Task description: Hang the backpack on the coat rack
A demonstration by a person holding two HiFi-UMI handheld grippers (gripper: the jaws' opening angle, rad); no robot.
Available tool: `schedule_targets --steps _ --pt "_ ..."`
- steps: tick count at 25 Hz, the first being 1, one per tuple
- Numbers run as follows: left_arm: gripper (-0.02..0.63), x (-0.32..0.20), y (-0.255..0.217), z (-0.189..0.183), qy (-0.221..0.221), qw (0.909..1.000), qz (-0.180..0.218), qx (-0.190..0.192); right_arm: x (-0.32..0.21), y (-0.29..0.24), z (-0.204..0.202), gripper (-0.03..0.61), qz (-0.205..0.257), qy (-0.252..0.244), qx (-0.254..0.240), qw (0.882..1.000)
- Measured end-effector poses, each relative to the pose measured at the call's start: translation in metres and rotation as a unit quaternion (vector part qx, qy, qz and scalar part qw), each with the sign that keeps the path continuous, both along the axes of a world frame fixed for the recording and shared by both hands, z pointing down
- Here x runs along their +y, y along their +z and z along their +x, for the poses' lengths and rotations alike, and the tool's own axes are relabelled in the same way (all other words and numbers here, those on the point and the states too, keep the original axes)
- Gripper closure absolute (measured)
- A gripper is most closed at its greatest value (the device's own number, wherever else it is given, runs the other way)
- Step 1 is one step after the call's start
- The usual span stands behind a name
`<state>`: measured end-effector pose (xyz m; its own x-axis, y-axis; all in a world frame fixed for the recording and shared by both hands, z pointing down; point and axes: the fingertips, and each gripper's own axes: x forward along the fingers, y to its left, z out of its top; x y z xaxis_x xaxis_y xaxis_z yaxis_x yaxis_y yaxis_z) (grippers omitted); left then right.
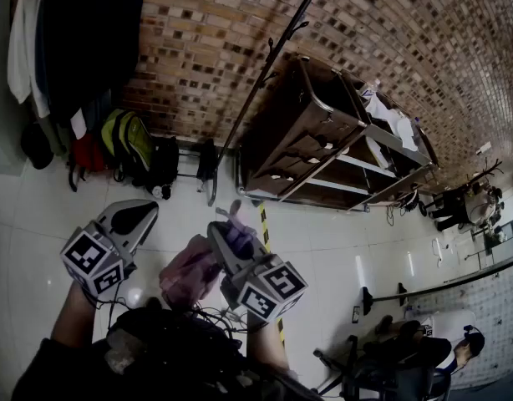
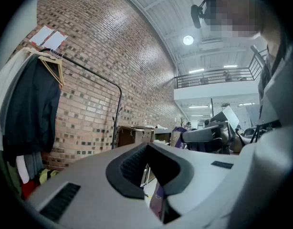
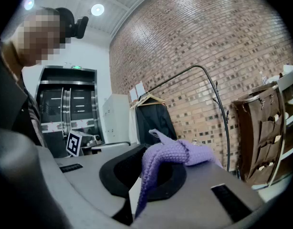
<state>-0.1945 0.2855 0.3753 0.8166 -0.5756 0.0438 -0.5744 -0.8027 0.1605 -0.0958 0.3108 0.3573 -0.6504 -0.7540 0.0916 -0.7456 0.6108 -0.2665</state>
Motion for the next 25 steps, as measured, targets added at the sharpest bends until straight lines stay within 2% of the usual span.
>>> schedule_targets --steps 8,14,20,25 --pt "0.574 -0.014 0.014 -0.017 -0.002 0.9999 -0.010 -0.004 -0.016 -0.009 -0.012 0.569 0.014 0.000 -0.014 1.000" --pt "0.574 -0.041 0.026 -0.019 -0.012 0.9997 -0.016 -0.010 -0.052 0.008 -0.015 0.569 0.001 -0.018 -0.025 1.000" --pt "0.574 -0.093 0.043 -0.011 -0.054 0.9978 -0.030 -0.025 -0.109 0.033 -0.009 0.569 -0.020 -0.057 -0.034 0.998" --pt "0.574 -0.152 0.046 0.017 -0.069 0.9968 -0.026 -0.030 -0.163 0.037 0.014 0.569 -0.019 -0.093 -0.037 0.995"
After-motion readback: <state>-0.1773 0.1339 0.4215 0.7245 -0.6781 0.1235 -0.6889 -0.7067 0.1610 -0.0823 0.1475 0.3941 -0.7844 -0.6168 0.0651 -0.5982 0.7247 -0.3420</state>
